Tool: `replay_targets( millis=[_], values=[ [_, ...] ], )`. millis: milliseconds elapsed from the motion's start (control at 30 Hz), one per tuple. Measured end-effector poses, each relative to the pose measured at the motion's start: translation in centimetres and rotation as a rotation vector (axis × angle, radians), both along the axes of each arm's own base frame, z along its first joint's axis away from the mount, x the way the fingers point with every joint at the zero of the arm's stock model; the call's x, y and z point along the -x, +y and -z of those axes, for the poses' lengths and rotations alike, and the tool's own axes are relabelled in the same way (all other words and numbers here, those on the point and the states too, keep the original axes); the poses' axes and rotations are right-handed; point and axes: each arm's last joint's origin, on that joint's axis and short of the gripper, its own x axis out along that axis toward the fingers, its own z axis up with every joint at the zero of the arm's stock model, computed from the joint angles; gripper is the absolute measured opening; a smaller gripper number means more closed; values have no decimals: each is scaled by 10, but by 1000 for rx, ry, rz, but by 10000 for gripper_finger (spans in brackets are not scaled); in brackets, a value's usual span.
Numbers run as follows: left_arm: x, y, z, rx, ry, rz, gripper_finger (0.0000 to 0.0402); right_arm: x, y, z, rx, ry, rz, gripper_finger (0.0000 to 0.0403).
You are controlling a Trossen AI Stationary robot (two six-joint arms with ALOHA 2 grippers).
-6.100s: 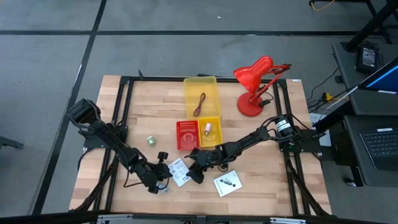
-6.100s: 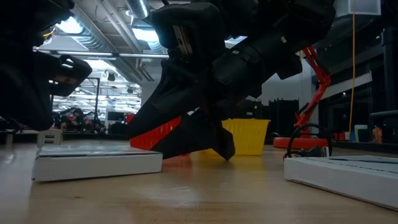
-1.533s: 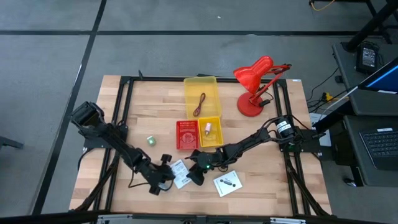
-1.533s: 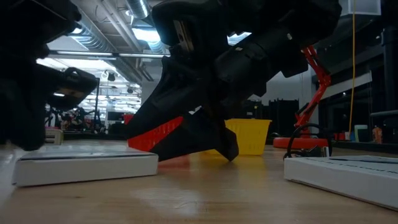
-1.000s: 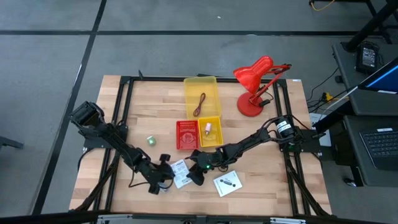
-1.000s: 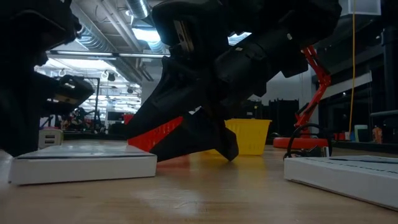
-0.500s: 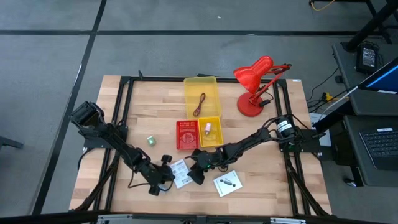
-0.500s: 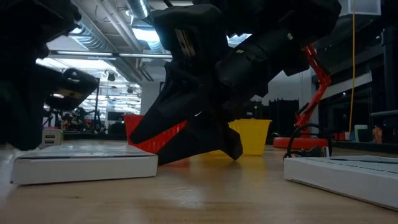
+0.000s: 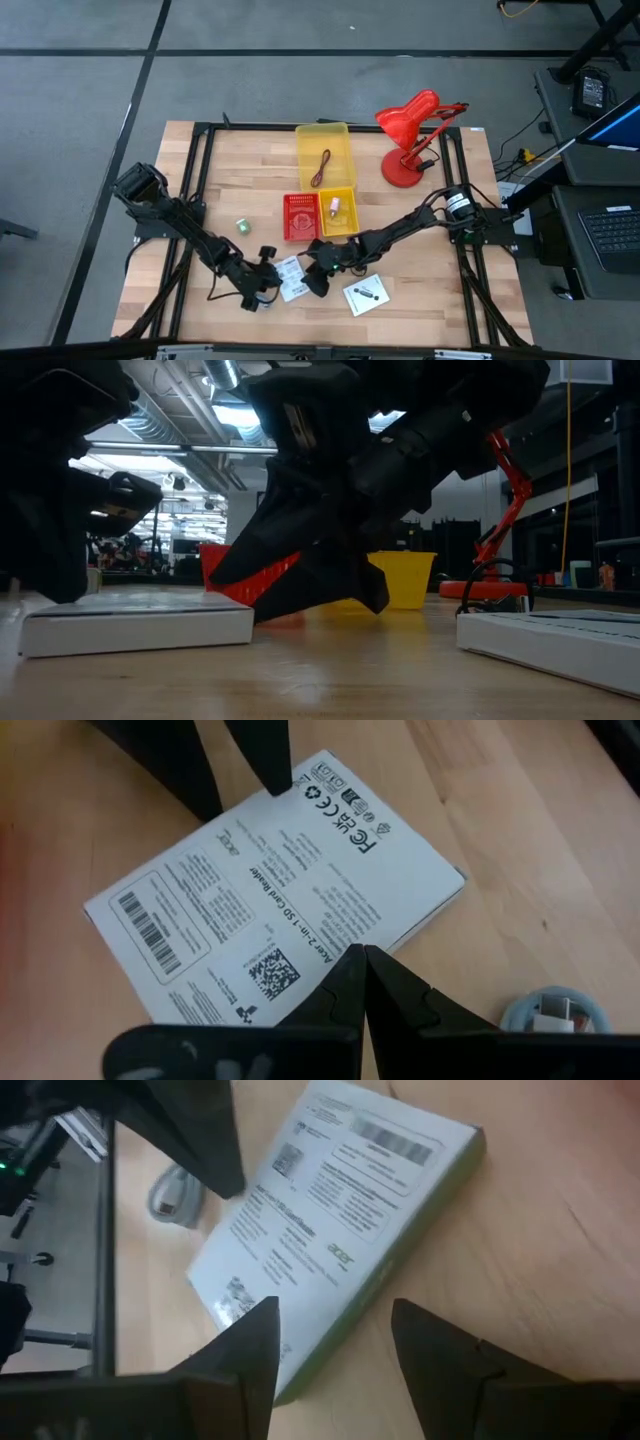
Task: Pick and place items into bin
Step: Put the left white card reader box into the red bin
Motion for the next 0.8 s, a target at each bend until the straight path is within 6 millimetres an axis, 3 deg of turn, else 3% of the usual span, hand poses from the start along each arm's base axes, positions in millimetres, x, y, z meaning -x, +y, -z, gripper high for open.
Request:
replay_targets(
  millis=[167, 800],
  values=[
    [3, 2, 4, 21, 6, -24, 2, 0, 1, -8, -3, -24, -1, 174],
    [4, 3, 5, 25, 14, -20, 2, 2, 1, -6, -6, 17, 22, 174]
  ],
)
